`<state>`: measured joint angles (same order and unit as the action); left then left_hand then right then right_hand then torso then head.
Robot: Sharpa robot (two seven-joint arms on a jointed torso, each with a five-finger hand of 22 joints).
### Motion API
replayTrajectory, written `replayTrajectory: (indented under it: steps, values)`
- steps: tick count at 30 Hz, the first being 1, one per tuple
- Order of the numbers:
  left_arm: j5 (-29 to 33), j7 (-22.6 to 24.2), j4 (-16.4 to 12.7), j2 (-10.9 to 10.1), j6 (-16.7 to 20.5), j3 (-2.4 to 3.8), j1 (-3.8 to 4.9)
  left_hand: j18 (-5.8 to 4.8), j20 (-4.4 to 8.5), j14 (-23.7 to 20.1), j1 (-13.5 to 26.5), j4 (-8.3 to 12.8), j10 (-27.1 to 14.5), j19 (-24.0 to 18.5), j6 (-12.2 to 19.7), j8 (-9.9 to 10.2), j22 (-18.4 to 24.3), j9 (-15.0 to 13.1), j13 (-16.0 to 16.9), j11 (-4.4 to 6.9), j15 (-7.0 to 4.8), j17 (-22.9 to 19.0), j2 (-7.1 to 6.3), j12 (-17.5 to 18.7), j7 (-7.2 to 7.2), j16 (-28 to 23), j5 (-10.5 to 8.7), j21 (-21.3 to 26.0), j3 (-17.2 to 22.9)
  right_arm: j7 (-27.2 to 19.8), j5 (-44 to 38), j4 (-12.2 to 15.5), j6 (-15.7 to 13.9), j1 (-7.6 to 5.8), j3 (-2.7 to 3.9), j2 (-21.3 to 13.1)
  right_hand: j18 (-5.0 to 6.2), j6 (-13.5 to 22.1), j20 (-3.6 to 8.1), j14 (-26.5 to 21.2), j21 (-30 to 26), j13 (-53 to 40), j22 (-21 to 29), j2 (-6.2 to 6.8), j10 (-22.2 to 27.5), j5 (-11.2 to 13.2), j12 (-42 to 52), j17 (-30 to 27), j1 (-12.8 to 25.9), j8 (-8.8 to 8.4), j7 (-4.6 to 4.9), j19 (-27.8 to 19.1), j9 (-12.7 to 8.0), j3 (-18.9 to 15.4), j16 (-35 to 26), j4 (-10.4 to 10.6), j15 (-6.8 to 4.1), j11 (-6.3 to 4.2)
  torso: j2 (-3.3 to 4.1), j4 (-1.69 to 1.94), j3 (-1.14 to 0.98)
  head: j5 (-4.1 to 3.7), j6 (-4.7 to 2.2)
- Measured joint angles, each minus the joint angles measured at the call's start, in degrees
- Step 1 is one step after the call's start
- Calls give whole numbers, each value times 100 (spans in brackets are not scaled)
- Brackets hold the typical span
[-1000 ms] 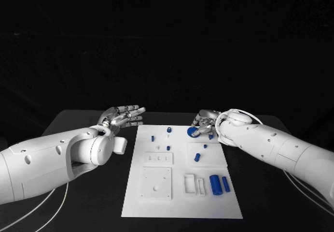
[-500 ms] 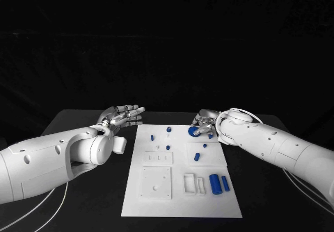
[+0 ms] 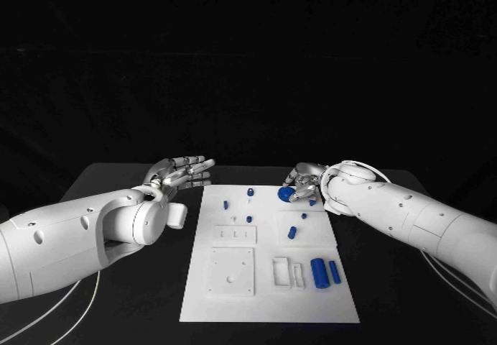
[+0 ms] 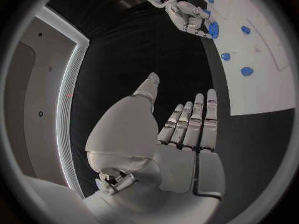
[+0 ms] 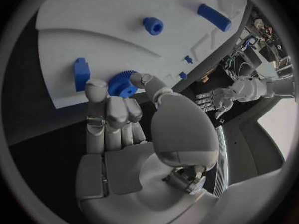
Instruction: Assemble the parts on the task board
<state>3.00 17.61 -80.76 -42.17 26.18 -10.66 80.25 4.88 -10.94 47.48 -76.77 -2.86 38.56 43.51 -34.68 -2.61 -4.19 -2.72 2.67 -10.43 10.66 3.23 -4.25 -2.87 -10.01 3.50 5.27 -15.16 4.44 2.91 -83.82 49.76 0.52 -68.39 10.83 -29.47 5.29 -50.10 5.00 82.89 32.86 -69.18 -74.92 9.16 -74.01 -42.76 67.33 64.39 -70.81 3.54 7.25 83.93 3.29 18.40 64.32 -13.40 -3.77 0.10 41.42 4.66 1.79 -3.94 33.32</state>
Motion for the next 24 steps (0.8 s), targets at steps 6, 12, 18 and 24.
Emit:
replayTrajectory:
  steps: [6, 12, 18, 24]
  values:
    - [0, -5, 0, -1, 0, 0, 0, -1, 0, 0, 0, 0, 0, 0, 0, 0, 0, 0, 0, 0, 0, 0, 0, 0, 0, 0, 0, 0, 0, -21, -8, 0, -27, 3, 0, -5, 0, -355, 0, 0, 0, -27, -2, -33, 0, 217, 11, 13, -33, -33, -41, 0, -19, -146, 0, 21, 0, 0, 0, 0, 2, -9, -4]
    - [0, -10, -4, -3, 0, 0, 0, 0, 0, 0, -2, 0, 1, 0, 0, 0, 0, 0, 0, 0, 0, 0, -1, 0, 0, 0, 0, 0, 0, -28, -22, -4, -76, 2, 0, -10, -4, -954, 0, 0, 0, -54, -2, -149, -3, 591, 59, 32, 83, -27, -111, 0, 10, 115, 0, 6, 0, 1, 0, 1, 7, -14, -10]
    - [0, -13, -6, -6, 0, 0, 0, 0, 0, 0, -28, 0, 1, 0, 21, 0, 0, 0, 1, 0, 0, 1, -28, 0, 21, 0, 0, 0, 0, -35, -28, -8, -90, 5, 0, -13, -4, -1057, 0, 0, 0, -72, -2, -260, -3, 1863, 59, 32, 19, -24, -214, 0, 8, 750, 0, 10, 0, 2, 0, 4, 7, -20, -11]
    - [0, -16, -9, -9, 0, 0, 0, 0, 0, 0, -28, 0, 1, 0, 21, 0, 0, 0, 1, 0, 0, 1, -28, 0, 21, 0, 0, 0, 0, -57, -45, -5, -91, 4, 1, -14, -5, -1084, 0, -1, 21, -66, -1, -384, -2, 2777, 59, 24, -109, 3, -234, 0, -1, 970, 1, -4, 2, 1, 0, 5, 9, -13, -18]
